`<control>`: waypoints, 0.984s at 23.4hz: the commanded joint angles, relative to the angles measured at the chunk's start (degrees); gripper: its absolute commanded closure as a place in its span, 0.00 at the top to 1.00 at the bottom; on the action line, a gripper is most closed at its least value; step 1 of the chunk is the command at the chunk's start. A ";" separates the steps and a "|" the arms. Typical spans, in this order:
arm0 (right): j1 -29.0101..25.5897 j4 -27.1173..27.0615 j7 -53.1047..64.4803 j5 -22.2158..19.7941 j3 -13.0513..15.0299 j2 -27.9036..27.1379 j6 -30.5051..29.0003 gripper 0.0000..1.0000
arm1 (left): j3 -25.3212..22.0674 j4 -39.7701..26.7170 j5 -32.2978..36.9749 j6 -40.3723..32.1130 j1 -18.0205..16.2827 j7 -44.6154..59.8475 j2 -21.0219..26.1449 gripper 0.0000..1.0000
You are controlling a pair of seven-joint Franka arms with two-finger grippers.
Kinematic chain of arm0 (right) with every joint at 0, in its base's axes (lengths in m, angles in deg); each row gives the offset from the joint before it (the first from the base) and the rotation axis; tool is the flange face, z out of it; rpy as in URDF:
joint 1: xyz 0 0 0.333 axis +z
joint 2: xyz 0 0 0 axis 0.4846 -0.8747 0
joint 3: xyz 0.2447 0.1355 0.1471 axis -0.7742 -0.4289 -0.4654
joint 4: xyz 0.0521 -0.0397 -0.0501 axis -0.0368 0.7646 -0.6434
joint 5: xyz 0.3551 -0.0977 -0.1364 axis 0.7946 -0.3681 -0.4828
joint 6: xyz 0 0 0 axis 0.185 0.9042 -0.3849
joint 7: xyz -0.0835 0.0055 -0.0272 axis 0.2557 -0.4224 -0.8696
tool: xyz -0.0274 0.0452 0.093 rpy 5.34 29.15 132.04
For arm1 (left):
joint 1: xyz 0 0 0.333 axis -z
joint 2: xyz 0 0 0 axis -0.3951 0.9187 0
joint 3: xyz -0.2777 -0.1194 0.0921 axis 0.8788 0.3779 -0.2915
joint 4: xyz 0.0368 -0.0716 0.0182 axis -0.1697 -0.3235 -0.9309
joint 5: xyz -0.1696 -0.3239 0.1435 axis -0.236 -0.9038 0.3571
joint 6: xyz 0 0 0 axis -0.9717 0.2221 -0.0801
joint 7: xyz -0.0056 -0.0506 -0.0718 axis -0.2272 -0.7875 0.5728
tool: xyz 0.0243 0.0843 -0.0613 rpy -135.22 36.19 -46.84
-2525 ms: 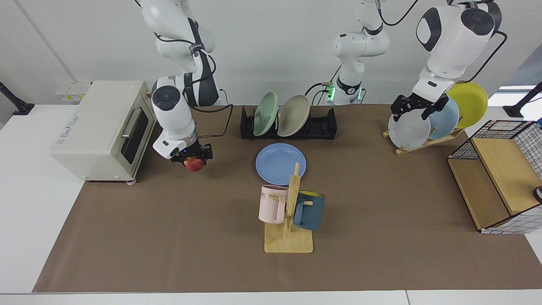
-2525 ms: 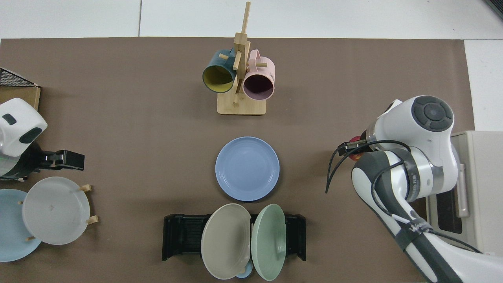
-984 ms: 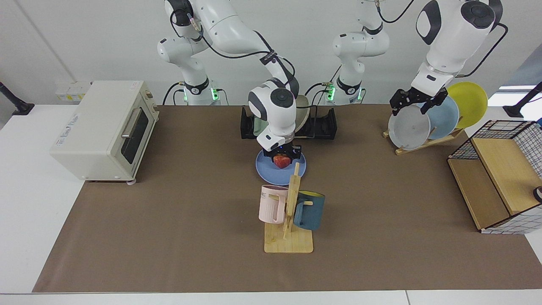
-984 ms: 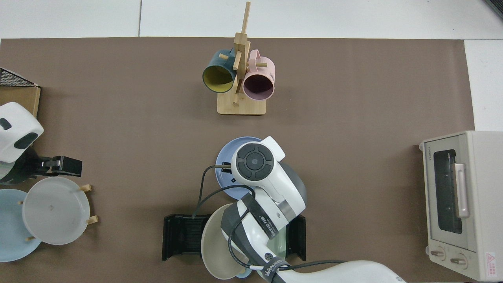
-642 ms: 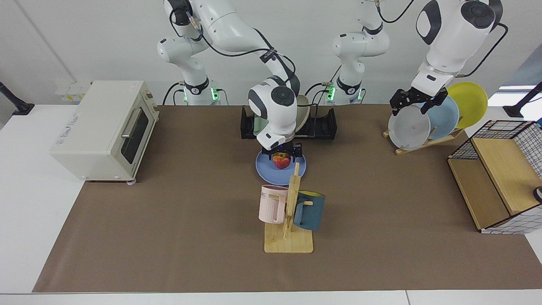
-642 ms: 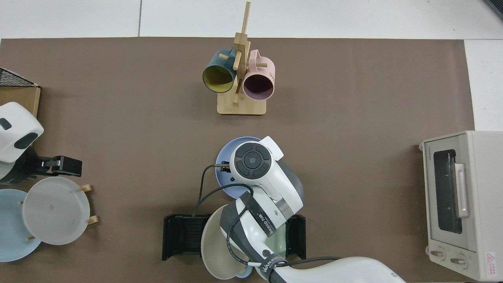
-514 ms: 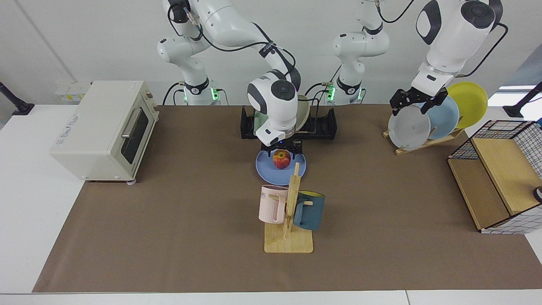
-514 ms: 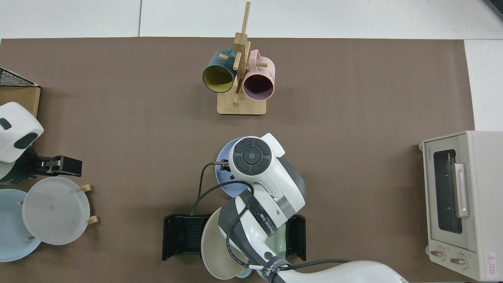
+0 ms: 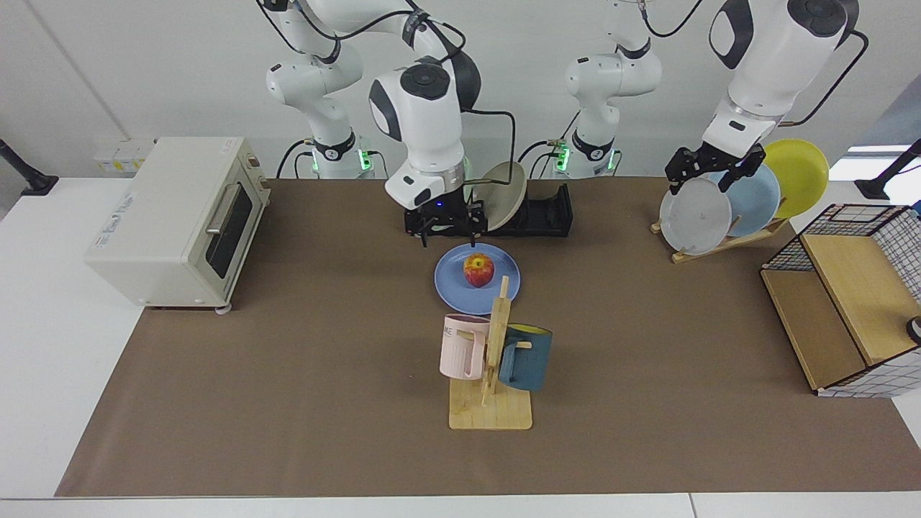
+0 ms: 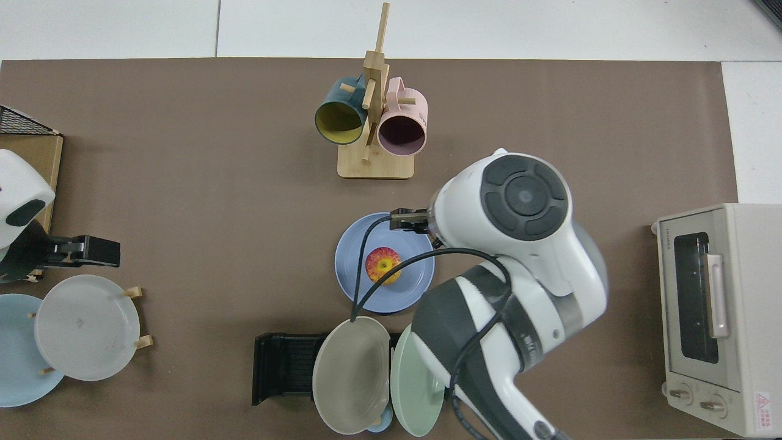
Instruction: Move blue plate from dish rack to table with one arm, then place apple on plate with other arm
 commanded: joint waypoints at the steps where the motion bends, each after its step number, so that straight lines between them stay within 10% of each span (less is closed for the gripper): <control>1: -6.86 0.96 11.41 -0.15 -0.66 2.34 1.33 1.00 | 0.03 2.53 0.19 -1.90 0.08 -0.30 0.25 1.00; 12: -23.64 0.70 34.18 -0.50 -0.57 4.80 2.82 1.00 | 0.12 2.26 0.27 -2.61 0.17 -0.22 -0.01 1.00; 23: -27.70 -1.15 32.72 0.73 -0.05 7.17 12.92 1.00 | 0.12 2.26 0.27 -2.61 0.17 -0.22 -0.01 1.00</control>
